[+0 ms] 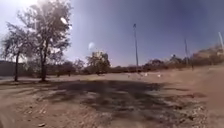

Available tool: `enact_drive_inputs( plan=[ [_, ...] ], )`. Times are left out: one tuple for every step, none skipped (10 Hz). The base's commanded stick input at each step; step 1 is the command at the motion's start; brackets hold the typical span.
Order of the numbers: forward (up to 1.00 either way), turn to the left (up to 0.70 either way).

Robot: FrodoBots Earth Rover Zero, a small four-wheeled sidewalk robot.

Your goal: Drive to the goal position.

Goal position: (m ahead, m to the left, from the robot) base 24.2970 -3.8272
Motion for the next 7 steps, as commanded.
enact_drive_inputs(
  plan=[
    [0.5,0.0],
    [0.5,0.0],
    [0.5,0.0],
    [0.5,0.0],
    [0.5,0.0],
    [0.5,0.0],
    [0.5,0.0]
  ],
)
